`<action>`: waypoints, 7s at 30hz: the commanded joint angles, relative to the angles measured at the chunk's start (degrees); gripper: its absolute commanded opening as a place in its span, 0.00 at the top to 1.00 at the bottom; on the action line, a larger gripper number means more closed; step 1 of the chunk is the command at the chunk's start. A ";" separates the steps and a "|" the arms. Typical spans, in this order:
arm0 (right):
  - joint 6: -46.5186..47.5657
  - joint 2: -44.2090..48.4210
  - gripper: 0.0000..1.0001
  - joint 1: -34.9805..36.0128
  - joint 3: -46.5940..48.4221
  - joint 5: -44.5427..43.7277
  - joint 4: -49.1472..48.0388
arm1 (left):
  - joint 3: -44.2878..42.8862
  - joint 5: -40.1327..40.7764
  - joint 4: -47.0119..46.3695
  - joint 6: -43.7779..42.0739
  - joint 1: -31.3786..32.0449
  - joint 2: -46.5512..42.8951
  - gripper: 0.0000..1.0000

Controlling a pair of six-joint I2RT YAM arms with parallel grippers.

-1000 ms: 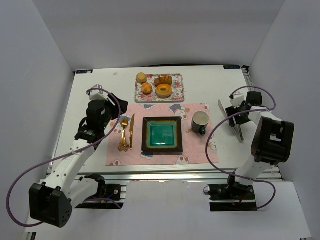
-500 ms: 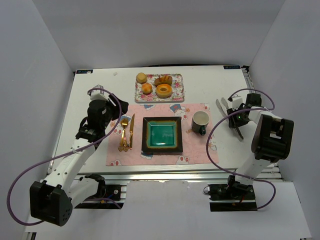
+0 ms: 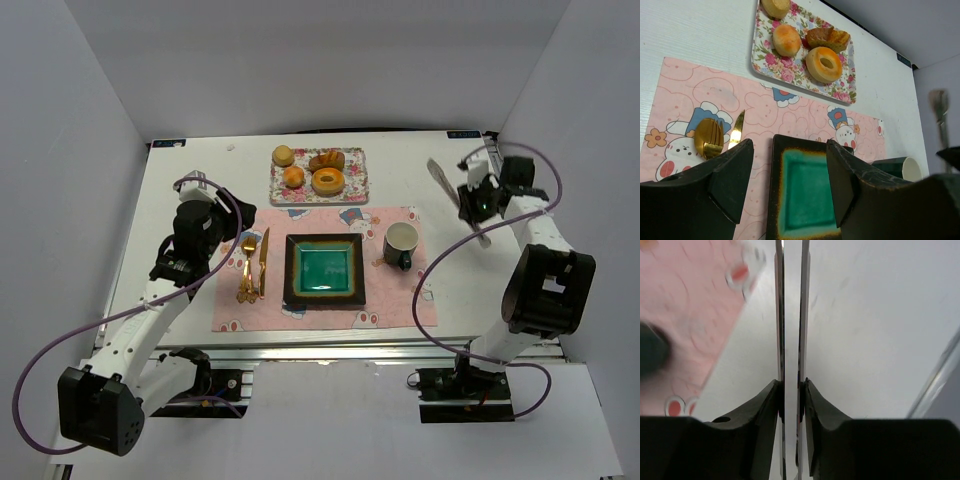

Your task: Place the bread

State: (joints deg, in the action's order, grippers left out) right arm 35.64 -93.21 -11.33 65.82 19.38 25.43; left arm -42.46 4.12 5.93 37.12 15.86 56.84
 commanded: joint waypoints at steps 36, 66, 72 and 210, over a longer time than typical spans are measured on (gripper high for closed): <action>-15.42 -32.99 0.60 41.48 53.79 -10.49 -4.68 | 0.53 5.37 2.68 5.15 -0.21 -7.18 0.30; -6.72 -40.56 0.57 46.14 52.04 -17.62 -19.63 | 3.70 7.31 4.52 7.35 -0.13 -10.43 0.30; -5.58 -41.09 0.57 46.49 51.42 -18.50 -20.07 | 3.61 7.22 4.26 7.17 -0.21 -9.91 0.30; -18.48 30.02 1.00 23.14 -3.94 2.17 -3.52 | 6.07 -2.26 -3.12 7.79 -0.21 -9.22 1.00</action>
State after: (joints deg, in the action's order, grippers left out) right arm 24.88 -61.69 18.44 59.86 22.26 26.74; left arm -35.99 6.07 5.30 44.88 15.86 45.76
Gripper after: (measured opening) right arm 0.095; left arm 0.036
